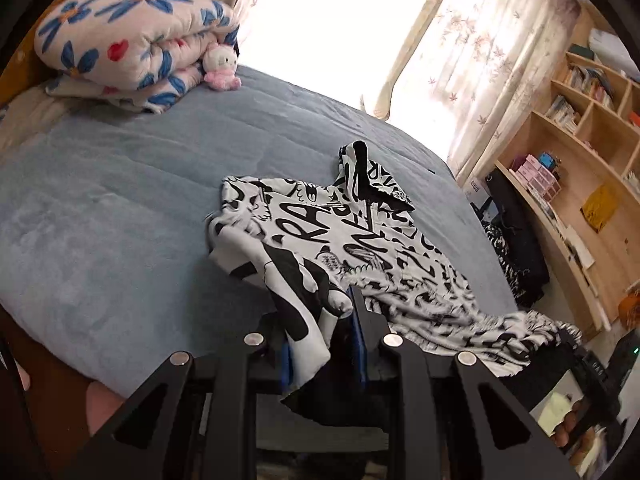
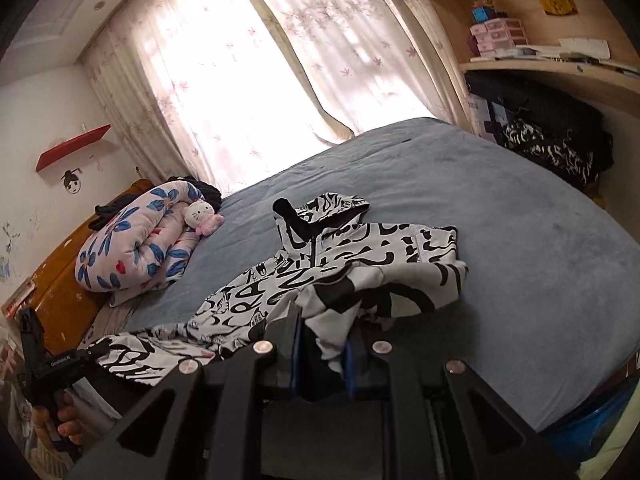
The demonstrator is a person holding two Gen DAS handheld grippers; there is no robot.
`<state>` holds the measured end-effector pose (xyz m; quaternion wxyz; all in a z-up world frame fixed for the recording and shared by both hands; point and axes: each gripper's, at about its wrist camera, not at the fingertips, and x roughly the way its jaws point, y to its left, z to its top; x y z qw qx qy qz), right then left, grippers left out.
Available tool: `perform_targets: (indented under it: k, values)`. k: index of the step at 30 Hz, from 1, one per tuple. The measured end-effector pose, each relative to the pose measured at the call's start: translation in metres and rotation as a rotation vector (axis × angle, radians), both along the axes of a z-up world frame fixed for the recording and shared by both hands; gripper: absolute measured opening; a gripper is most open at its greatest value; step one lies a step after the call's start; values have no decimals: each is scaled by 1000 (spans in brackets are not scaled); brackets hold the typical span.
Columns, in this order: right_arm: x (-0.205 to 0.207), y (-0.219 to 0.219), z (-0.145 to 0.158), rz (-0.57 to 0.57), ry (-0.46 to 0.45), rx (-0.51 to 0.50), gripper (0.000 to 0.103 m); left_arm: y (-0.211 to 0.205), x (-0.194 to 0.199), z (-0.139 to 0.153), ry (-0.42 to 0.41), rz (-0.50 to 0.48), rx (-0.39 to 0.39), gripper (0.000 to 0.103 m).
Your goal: Fold large clothes
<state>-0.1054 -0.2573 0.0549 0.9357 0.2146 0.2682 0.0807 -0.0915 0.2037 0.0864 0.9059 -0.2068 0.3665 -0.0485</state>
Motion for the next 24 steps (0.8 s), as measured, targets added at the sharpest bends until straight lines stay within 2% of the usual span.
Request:
perform_targets:
  k: [8, 15, 18, 20, 21, 23, 24]
  values:
    - [80, -5, -6, -51, 9, 58, 16, -9, 92, -5, -2, 19, 7, 22]
    - [161, 2, -21, -111, 44, 0, 17, -16, 193, -28, 8, 43, 34, 26]
    - [195, 9, -33, -157, 61, -55, 21, -19, 230, -42, 28, 47, 51, 39]
    - [215, 14, -44, -186, 73, -83, 30, -20, 253, -53, 45, 44, 48, 54]
    - [222, 15, -47, -190, 78, -83, 34, -18, 262, -58, 54, 50, 43, 59]
    - [239, 15, -57, -168, 102, -55, 44, -12, 279, -67, 79, 64, 22, 77]
    - [245, 15, -61, -154, 117, -40, 46, -7, 285, -71, 87, 69, 2, 78]
